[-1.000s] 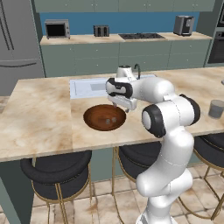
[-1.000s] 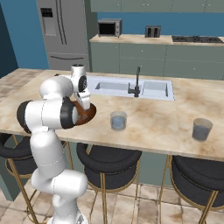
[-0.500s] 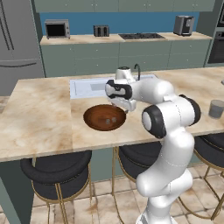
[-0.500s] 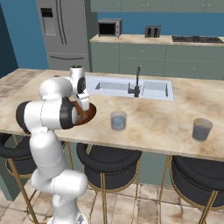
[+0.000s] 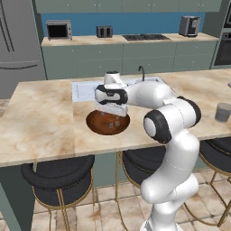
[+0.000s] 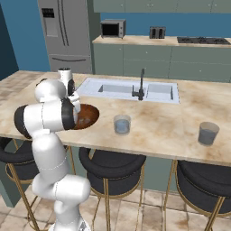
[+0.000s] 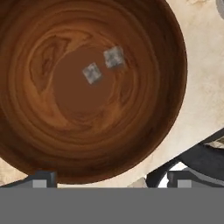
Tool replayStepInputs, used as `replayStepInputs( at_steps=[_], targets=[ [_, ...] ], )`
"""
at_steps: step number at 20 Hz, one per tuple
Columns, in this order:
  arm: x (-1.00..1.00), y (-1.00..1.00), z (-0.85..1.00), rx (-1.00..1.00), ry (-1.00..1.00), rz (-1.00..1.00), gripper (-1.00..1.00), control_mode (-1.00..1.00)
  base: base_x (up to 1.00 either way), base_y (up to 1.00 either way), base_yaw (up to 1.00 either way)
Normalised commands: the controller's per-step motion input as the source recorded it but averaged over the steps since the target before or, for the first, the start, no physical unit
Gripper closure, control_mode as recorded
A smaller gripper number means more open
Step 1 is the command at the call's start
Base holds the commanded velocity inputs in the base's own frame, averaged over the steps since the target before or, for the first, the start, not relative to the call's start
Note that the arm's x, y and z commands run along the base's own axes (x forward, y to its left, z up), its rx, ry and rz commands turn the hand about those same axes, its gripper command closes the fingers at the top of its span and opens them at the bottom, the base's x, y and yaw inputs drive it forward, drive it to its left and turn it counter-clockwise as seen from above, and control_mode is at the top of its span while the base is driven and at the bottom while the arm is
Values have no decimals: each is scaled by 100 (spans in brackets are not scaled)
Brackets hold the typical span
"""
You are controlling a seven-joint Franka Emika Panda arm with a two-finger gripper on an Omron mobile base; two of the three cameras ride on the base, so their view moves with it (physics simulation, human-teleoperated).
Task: There are four ice cubes in the ice bowl. Place two ice cubes in each glass of water.
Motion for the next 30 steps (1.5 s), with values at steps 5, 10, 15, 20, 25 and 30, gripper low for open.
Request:
replayStepInputs(
  at_steps=[5,10,15,20,25,30],
  targets=[
    [-31,25,-1,-6,9,56,-100,-100,0,0,0],
    [-11,36,0,-21,0,58,-100,-100,0,0,0],
    [-23,20,-23,-12,-10,41,-100,-100,0,0,0],
    [-2,5,-42,5,-28,15,-100,-100,0,0,0],
    [0,1,-29,11,-30,10,-100,-100,0,0,0],
    [5,18,-1,1,-13,0,-100,-100,0,0,0]
  ],
)
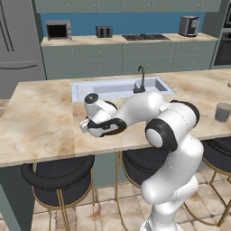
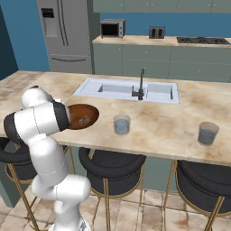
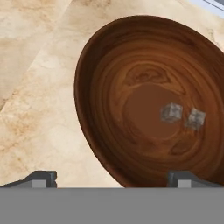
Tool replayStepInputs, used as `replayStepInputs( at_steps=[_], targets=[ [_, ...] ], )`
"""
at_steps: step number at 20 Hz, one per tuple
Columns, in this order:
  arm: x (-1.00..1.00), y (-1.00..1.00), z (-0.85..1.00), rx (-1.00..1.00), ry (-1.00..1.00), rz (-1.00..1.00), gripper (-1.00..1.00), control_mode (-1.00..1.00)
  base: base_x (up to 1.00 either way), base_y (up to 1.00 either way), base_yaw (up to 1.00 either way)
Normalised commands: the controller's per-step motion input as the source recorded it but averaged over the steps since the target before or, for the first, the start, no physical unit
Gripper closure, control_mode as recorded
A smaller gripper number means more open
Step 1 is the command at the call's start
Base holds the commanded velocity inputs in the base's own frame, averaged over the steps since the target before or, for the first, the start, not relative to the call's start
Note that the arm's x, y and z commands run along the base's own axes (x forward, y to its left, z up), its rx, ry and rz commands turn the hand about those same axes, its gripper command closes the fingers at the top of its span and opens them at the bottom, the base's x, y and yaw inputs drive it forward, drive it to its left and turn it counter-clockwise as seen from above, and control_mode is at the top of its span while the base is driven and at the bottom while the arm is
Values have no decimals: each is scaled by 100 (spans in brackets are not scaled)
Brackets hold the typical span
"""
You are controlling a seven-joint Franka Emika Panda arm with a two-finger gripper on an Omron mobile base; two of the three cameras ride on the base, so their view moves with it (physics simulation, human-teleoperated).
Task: There are four ice cubes in the ice bowl. Place two ice cubes in each glass of water.
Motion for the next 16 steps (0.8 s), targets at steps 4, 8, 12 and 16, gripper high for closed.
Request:
replayStepInputs(
  at_steps=[4,8,12,16],
  targets=[
    [0,6,0,0,0,-2,-100,-100,0,0,0],
    [0,0,0,0,0,-2,-100,-100,0,0,0],
    [0,0,0,0,4,0,-100,-100,0,0,0],
    [4,0,-14,0,4,0,-100,-100,0,0,0]
  ],
)
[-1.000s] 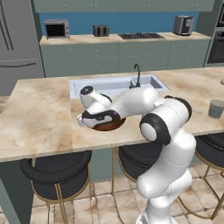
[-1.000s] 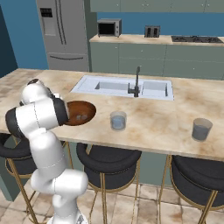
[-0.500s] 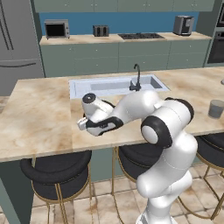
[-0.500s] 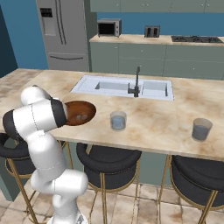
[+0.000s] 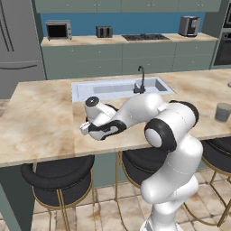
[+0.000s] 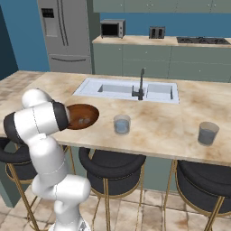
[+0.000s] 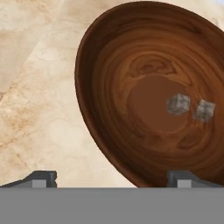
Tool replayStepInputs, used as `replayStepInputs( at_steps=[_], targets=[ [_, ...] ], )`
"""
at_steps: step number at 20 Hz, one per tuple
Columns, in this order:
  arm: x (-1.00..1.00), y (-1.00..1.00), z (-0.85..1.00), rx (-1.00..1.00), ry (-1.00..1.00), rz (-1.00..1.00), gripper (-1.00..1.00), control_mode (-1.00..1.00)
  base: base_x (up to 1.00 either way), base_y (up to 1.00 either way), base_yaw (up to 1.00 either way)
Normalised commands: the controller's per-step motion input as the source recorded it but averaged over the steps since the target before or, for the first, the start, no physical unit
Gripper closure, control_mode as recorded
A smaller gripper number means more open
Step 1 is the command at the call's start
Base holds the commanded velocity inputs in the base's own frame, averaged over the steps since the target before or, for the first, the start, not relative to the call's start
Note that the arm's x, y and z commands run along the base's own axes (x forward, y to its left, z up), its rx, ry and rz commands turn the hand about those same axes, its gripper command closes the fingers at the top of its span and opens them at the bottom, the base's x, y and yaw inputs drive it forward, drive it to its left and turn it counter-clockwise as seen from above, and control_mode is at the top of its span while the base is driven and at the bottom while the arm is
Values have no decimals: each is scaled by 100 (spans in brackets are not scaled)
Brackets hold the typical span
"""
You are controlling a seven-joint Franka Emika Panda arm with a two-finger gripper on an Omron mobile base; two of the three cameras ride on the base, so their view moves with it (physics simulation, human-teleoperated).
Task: There are four ice cubes in the ice bowl. Place two ice cubes in each glass of water.
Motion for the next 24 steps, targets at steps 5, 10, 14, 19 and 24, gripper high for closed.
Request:
replayStepInputs(
  at_steps=[5,10,14,19,24],
  targets=[
    [29,0,-19,0,1,2,-100,-100,0,0,0],
    [55,0,-12,-2,0,6,-100,-100,0,0,0],
    [15,1,-12,-3,0,6,-100,-100,0,0,0],
    [-4,4,-16,-5,0,1,-100,-100,0,0,0],
    [-12,0,-8,-2,0,0,-100,-100,0,0,0]
  ],
)
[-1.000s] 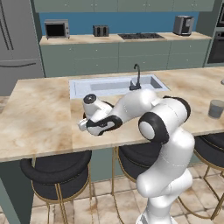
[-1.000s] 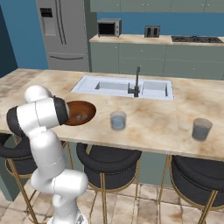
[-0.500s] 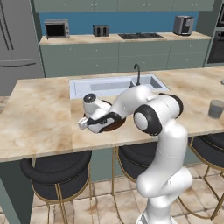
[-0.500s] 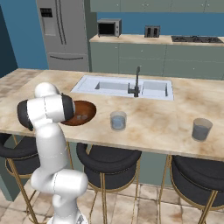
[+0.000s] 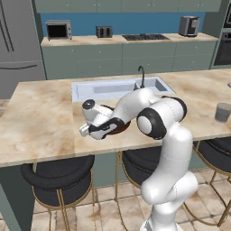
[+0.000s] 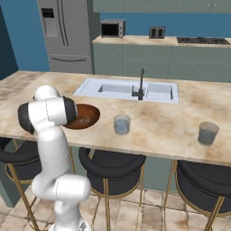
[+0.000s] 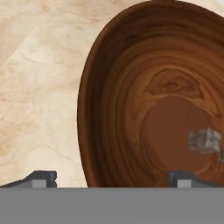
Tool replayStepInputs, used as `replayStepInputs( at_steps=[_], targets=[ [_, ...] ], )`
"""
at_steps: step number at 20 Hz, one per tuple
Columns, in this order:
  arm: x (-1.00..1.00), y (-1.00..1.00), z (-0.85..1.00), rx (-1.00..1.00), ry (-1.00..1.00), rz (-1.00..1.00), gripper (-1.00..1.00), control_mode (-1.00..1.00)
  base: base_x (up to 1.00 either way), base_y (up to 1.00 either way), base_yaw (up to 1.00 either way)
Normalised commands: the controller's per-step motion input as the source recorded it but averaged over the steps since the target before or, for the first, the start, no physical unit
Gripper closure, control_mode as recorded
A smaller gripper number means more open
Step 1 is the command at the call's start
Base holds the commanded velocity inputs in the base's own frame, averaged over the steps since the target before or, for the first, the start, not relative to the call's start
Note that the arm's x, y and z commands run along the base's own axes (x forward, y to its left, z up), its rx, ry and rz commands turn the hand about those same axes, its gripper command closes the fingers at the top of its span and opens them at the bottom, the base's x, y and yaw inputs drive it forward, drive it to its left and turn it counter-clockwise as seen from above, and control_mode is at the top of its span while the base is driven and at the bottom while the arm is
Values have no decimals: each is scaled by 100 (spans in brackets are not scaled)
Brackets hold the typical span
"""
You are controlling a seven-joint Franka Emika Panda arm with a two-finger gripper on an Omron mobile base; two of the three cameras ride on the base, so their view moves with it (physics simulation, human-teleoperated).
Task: There are four ice cubes in the ice bowl. Place two ice cubes in each glass of water.
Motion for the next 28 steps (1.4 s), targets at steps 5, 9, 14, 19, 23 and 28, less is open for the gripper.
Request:
replayStepInputs(
  at_steps=[5,9,14,19,23,28],
  targets=[
    [-1,-3,0,-2,0,0,-100,-100,0,0,0],
    [0,-13,0,0,0,0,100,-100,0,0,0],
    [0,-20,-4,0,0,0,100,-100,0,0,0],
    [-3,-35,1,0,0,0,100,-100,0,0,0],
    [-23,-9,73,1,0,0,100,-100,0,0,0],
    [-5,0,100,0,6,5,100,-100,0,0,0]
  ],
)
